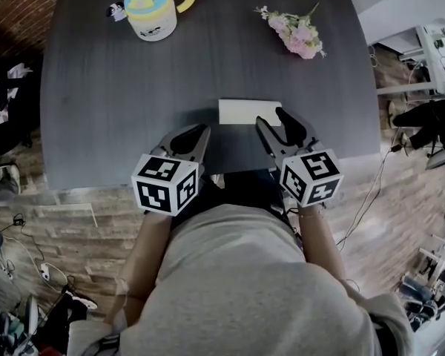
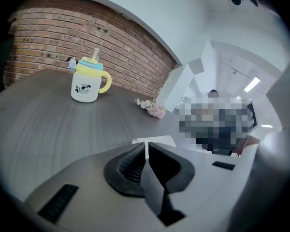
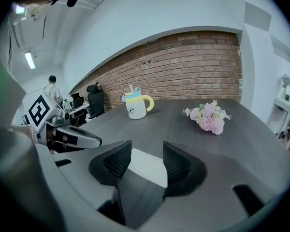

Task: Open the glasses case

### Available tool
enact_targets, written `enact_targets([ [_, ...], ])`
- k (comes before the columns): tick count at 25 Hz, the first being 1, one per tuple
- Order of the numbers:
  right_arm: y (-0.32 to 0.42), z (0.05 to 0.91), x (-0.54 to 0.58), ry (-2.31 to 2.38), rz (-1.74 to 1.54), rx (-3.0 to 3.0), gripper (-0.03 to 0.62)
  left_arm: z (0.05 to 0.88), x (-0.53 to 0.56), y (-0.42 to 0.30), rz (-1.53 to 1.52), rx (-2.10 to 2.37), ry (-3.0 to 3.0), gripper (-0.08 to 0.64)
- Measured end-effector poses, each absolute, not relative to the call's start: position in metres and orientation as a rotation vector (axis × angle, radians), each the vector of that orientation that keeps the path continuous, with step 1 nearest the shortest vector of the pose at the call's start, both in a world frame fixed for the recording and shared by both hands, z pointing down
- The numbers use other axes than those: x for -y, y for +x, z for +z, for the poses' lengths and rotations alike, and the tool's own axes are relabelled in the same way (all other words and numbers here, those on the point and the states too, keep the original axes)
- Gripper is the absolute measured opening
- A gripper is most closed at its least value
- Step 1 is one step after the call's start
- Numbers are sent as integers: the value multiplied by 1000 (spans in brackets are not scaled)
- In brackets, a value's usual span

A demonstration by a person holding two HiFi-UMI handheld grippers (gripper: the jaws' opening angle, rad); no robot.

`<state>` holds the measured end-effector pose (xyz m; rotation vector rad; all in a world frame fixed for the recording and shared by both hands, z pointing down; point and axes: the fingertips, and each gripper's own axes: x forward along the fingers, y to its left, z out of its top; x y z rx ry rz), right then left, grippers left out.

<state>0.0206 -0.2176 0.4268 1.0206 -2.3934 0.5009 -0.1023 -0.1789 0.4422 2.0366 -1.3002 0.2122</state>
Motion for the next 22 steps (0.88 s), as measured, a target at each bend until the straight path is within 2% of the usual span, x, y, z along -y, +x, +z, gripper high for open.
enact_targets([
  [8,24,456,219,882,239,2234,201,454,177,-100,227,1278,1999,37],
  [22,9,500,222,602,10,2117,264,455,191,-81,221,1240,2013,37],
])
